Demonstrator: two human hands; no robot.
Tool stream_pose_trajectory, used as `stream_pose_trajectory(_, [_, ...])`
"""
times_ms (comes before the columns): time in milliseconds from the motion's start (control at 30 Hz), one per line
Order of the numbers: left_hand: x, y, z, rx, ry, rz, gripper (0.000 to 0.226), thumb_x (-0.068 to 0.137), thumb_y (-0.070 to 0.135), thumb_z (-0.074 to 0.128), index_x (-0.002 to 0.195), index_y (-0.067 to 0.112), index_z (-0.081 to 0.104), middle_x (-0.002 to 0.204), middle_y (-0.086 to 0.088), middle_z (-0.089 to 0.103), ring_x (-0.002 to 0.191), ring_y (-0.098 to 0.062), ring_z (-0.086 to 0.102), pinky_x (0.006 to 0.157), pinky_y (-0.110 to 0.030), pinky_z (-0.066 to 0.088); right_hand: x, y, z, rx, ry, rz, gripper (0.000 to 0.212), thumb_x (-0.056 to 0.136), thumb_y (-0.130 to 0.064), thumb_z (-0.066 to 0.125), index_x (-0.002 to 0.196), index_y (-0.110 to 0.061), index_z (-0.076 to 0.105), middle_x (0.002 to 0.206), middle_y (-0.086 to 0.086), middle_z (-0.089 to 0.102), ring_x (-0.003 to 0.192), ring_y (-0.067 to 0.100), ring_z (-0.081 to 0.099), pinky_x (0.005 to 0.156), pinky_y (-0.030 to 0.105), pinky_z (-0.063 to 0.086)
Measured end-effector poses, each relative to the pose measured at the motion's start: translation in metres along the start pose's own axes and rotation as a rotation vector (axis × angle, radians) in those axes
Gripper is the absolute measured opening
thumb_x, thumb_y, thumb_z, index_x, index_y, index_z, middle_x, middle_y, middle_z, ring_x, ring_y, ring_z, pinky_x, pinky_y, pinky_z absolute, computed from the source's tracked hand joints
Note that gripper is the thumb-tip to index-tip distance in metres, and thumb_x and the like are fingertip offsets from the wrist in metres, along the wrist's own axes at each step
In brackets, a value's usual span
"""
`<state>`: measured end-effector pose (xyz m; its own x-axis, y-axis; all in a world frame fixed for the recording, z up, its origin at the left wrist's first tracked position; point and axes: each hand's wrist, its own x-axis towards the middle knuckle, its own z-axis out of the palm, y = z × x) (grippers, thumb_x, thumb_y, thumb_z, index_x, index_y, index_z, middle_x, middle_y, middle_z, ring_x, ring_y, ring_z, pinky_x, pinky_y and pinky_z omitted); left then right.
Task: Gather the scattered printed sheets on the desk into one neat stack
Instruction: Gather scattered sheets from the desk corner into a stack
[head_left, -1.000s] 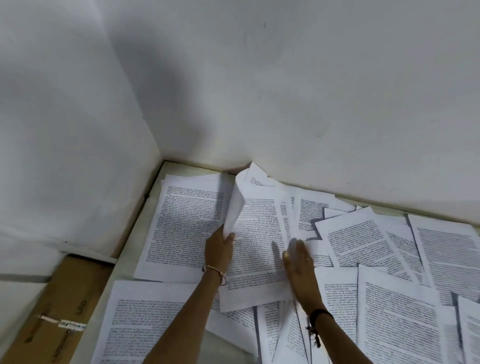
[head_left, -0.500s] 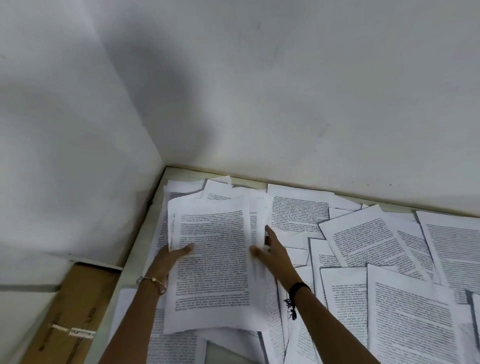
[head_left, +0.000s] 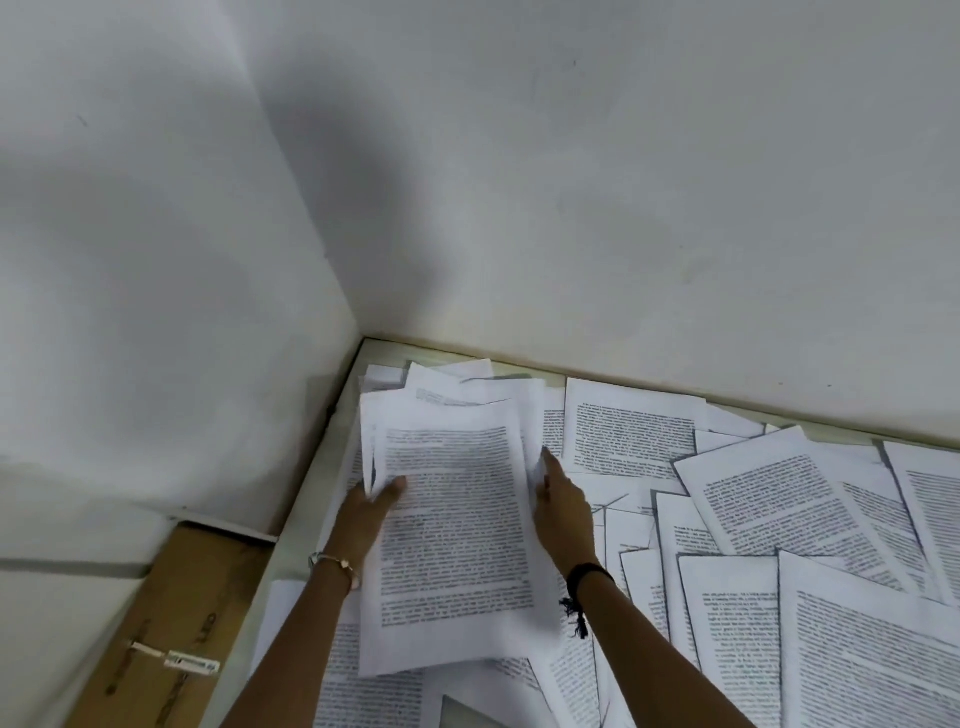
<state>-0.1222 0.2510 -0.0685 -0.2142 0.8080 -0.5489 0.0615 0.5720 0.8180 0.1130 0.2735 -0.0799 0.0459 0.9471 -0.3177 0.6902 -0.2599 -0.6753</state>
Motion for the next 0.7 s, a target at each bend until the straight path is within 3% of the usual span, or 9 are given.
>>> stream_pose_trajectory(100, [0.013, 0.019, 0.000, 0.033, -0.024, 0.022, 0.036, 0.083, 0.036, 0.064, 0.114, 0.019, 0.062, 0.106, -0.005, 0.069, 0.099, -0.022, 0.066, 0.092, -0.035, 0.051, 0.003, 0.001, 0.005, -0.016, -0.125, -0.016, 0.055, 0.097, -0.007, 0.038, 0.149, -0.019, 0.024, 0.119, 0.010, 0.064, 0.095, 0.022, 0.065, 0.075, 0.027, 0.052])
stream_pose_trajectory(200, [0.023, 0.028, -0.001, 0.149, 0.184, 0.105, 0.042, 0.082, 0.043, 0.062, 0.110, 0.011, 0.061, 0.099, -0.006, 0.069, 0.087, -0.022, 0.066, 0.075, -0.030, 0.052, 0.003, 0.002, 0.009, 0.038, 0.026, 0.024, 0.036, 0.097, -0.010, 0.036, 0.132, -0.016, 0.043, 0.083, 0.004, 0.063, 0.073, 0.023, 0.062, 0.059, 0.025, 0.048])
stream_pose_trajectory(233, [0.024, 0.028, -0.002, 0.206, 0.265, 0.115, 0.041, 0.082, 0.043, 0.061, 0.100, 0.006, 0.064, 0.092, -0.010, 0.070, 0.079, -0.022, 0.064, 0.065, -0.026, 0.048, 0.002, 0.002, 0.010, 0.048, 0.122, 0.024, 0.028, 0.098, -0.012, 0.034, 0.121, -0.012, 0.048, 0.084, 0.002, 0.059, 0.076, 0.021, 0.058, 0.062, 0.023, 0.044])
stream_pose_trajectory(300, [0.029, 0.018, -0.007, 0.379, 0.343, 0.143, 0.055, 0.078, 0.055, 0.059, 0.077, 0.000, 0.065, 0.079, -0.017, 0.070, 0.065, -0.024, 0.061, 0.052, -0.022, 0.040, 0.000, 0.004, 0.014, -0.009, 0.104, -0.020, 0.027, 0.097, -0.016, 0.034, 0.117, -0.006, 0.047, 0.104, 0.007, 0.054, 0.093, 0.019, 0.050, 0.075, 0.027, 0.045])
stream_pose_trajectory(333, [0.034, 0.007, -0.011, 0.475, 0.365, 0.132, 0.066, 0.073, 0.064, 0.056, 0.074, -0.001, 0.064, 0.078, -0.019, 0.068, 0.066, -0.028, 0.061, 0.052, -0.026, 0.043, -0.002, 0.005, 0.016, -0.055, 0.013, -0.056, 0.030, 0.097, -0.017, 0.036, 0.123, -0.004, 0.044, 0.118, 0.009, 0.048, 0.101, 0.018, 0.046, 0.085, 0.030, 0.048])
stream_pose_trajectory(400, [0.038, -0.005, -0.016, 0.510, 0.370, 0.034, 0.078, 0.065, 0.071, 0.059, 0.091, -0.003, 0.060, 0.091, -0.023, 0.065, 0.082, -0.039, 0.062, 0.066, -0.042, 0.052, -0.007, 0.005, 0.018, -0.089, -0.101, -0.072, 0.045, 0.096, -0.018, 0.044, 0.138, -0.006, 0.034, 0.133, 0.007, 0.038, 0.118, 0.021, 0.044, 0.096, 0.030, 0.046])
stream_pose_trajectory(500, [0.028, 0.008, -0.012, 0.333, 0.259, -0.082, 0.067, 0.069, 0.051, 0.072, 0.114, 0.005, 0.052, 0.102, -0.010, 0.063, 0.095, -0.032, 0.063, 0.082, -0.042, 0.053, -0.006, 0.009, 0.018, -0.088, 0.007, -0.028, 0.055, 0.094, -0.016, 0.048, 0.144, -0.010, 0.028, 0.138, 0.011, 0.036, 0.122, 0.027, 0.041, 0.097, 0.033, 0.045])
stream_pose_trajectory(633, [0.026, 0.025, -0.007, 0.308, 0.136, 0.018, 0.033, 0.071, 0.026, 0.077, 0.096, 0.005, 0.071, 0.094, -0.013, 0.072, 0.088, -0.028, 0.069, 0.081, -0.036, 0.054, -0.010, 0.009, 0.017, -0.178, -0.179, -0.185, 0.053, 0.097, -0.016, 0.043, 0.147, -0.010, 0.027, 0.147, 0.011, 0.033, 0.134, 0.025, 0.033, 0.110, 0.034, 0.037])
stream_pose_trajectory(700, [0.027, 0.028, -0.004, 0.313, 0.162, 0.078, 0.033, 0.068, 0.015, 0.079, 0.096, 0.001, 0.069, 0.094, -0.013, 0.072, 0.089, -0.028, 0.069, 0.082, -0.038, 0.055, -0.014, 0.011, 0.015, -0.173, -0.135, -0.185, 0.056, 0.097, -0.018, 0.043, 0.149, -0.013, 0.024, 0.148, 0.009, 0.034, 0.135, 0.025, 0.032, 0.113, 0.033, 0.032])
